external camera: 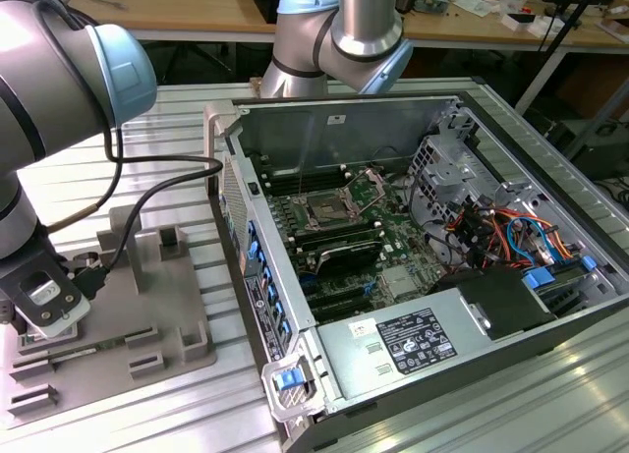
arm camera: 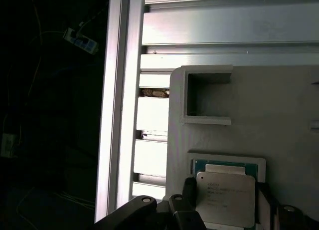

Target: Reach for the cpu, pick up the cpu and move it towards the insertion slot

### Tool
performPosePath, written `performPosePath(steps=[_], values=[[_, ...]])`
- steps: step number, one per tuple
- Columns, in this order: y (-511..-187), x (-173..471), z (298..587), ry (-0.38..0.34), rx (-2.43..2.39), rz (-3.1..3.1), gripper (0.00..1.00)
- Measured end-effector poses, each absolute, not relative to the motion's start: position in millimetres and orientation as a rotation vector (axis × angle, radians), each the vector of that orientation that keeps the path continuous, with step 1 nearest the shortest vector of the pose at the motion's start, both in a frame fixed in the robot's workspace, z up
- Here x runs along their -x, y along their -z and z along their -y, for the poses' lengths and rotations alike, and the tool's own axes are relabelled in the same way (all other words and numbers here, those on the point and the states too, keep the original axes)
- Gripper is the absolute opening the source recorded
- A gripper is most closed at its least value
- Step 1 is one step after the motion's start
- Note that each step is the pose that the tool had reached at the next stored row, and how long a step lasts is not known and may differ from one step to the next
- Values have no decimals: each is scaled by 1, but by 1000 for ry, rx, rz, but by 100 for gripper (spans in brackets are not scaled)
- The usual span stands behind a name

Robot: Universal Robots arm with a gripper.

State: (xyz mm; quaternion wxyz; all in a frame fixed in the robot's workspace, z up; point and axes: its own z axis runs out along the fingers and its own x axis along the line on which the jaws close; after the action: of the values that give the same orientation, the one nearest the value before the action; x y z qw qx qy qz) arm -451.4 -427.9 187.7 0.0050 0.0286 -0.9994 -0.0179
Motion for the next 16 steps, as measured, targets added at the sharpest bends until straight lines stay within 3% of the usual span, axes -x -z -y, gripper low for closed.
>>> performPosePath(steps=[16], values=[[-194, 451, 428, 56, -74, 3131, 55]])
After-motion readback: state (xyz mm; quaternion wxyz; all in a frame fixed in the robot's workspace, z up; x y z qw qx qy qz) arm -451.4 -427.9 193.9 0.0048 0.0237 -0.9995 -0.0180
